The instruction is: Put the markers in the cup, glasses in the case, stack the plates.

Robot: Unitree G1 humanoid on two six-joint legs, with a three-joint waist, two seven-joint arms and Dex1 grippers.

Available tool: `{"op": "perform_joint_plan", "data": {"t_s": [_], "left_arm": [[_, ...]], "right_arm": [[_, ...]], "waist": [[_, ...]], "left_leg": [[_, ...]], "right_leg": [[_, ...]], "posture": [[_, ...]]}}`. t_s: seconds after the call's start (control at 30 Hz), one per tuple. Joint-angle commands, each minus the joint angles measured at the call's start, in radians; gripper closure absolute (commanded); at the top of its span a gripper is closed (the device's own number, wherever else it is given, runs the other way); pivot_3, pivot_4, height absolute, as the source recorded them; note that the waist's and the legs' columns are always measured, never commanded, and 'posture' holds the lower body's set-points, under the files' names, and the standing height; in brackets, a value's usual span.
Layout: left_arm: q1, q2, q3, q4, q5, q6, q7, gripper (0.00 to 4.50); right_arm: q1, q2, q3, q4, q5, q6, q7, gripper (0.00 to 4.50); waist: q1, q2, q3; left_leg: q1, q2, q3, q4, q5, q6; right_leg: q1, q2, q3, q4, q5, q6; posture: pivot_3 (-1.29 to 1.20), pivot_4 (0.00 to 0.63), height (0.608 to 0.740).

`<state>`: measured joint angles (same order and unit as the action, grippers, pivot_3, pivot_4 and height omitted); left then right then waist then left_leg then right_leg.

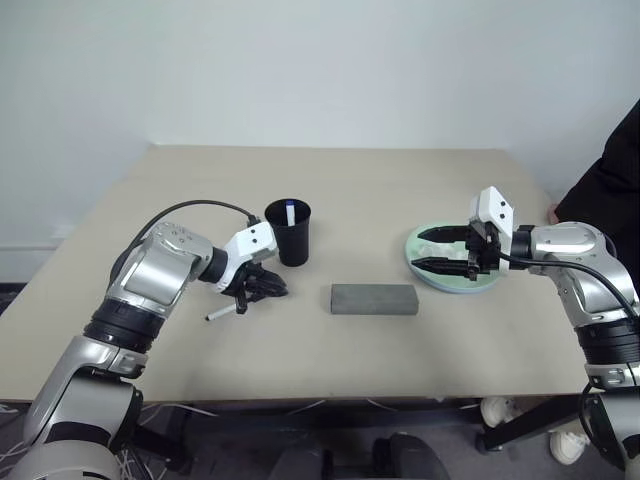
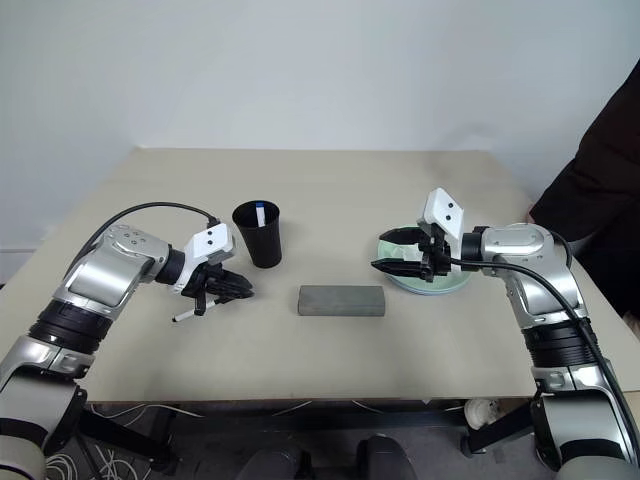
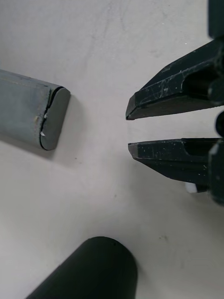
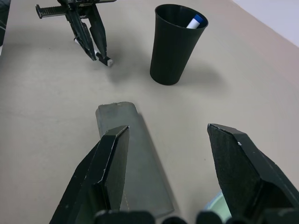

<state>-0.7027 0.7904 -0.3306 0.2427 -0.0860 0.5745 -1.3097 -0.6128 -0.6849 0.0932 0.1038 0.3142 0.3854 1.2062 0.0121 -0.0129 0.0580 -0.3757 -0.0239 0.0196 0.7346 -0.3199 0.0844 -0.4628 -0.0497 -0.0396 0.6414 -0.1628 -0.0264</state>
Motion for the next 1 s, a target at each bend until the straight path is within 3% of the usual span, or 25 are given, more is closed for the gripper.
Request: {"op": "perform_joint_plan", "data": {"t_s": [0.03, 0.2, 0.3, 0.47, 1.0], "left_arm": [[-0.027, 0.017, 0.035, 0.061, 0.029, -0.088, 0.025, 3.8], [-0.042, 0.012, 0.03, 0.205, 0.075, -0.194, 0.059, 3.8], [-0.043, -0.001, 0.031, 0.268, 0.1, -0.261, 0.089, 3.33], [-0.032, -0.01, 0.028, 0.313, 0.126, -0.32, 0.102, 1.71], [0.004, -0.034, 0.01, 0.329, 0.148, -0.324, 0.081, 1.71]], "right_arm": [[-0.023, -0.006, -0.021, -0.018, 0.009, -0.016, 0.002, 1.62], [-0.021, -0.004, -0.021, -0.019, 0.01, -0.017, 0.002, 1.62], [-0.019, -0.004, -0.022, -0.02, 0.01, -0.017, 0.0, 1.62], [-0.017, -0.004, -0.022, -0.023, 0.011, -0.016, -0.001, 1.62], [-0.017, -0.007, -0.023, -0.025, 0.01, -0.014, -0.002, 1.62]], "waist": [[0.0, 0.0, 0.0], [0.0, 0.0, 0.0], [0.0, 0.0, 0.0], [0.0, 0.0, 0.0], [0.0, 0.0, 0.0]], "left_leg": [[0.0, 0.0, 0.0, 0.0, 0.0, 0.0], [0.0, 0.0, 0.0, 0.0, 0.0, 0.0], [0.0, 0.0, 0.0, 0.0, 0.0, 0.0], [-0.001, 0.0, 0.0, 0.0, 0.0, 0.0], [-0.001, 0.0, 0.0, 0.0, 0.0, 0.0]], "right_leg": [[0.0, 0.0, 0.0, 0.0, 0.0, 0.0], [0.0, -0.001, 0.0, 0.0, 0.0, 0.0], [0.0, -0.001, 0.0, 0.0, 0.0, 0.0], [0.0, -0.002, 0.0, 0.0, 0.0, 0.0], [0.0, -0.002, 0.0, 0.0, 0.0, 0.0]], "posture": [[0.0, 0.0, 0.709], [0.0, 0.0, 0.709], [0.0, 0.0, 0.709], [0.0, 0.0, 0.709], [0.0, 0.0, 0.709]]}}
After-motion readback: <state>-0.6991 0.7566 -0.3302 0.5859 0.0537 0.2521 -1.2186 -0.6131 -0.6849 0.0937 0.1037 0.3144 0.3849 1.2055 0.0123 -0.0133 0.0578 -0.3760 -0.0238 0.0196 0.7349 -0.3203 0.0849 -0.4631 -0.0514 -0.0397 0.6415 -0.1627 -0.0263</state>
